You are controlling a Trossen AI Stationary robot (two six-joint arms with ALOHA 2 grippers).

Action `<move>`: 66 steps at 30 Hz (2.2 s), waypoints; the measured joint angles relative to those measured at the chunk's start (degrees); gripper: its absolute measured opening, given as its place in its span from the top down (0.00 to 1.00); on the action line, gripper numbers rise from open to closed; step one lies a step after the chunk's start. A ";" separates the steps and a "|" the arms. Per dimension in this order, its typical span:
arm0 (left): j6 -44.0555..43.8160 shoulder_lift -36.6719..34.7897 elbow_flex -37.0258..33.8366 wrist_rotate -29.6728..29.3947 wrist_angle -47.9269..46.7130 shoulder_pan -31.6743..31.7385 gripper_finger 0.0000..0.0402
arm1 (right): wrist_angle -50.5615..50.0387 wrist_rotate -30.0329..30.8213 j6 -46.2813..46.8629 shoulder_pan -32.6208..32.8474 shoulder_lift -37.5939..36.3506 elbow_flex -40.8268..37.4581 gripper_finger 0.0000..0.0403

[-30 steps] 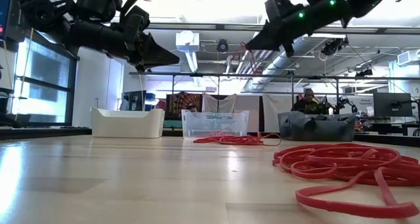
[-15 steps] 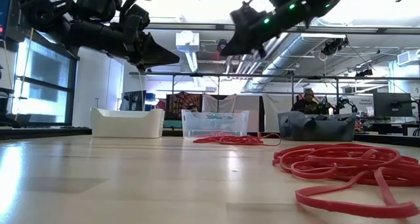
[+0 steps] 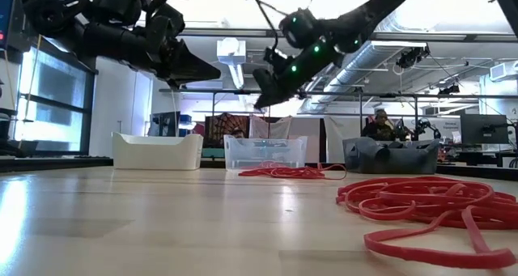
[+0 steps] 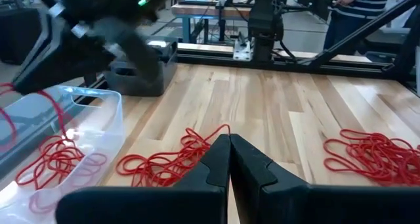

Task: Sort rubber bands into baskets
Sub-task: Put the red rubber band into the transparent bin

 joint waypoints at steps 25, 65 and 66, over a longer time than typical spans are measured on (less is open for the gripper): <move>-0.48 0.00 0.00 -0.56 -0.39 -0.74 1.00 | -15.01 -7.60 -0.44 -7.12 1.88 1.35 0.62; -1.68 0.00 0.00 -0.52 -0.76 -0.71 1.00 | -12.73 12.93 30.67 25.37 -20.45 -33.86 0.59; -1.97 0.00 0.00 -0.52 -0.75 -0.71 1.00 | -12.66 14.32 30.63 25.16 -20.45 -34.07 0.59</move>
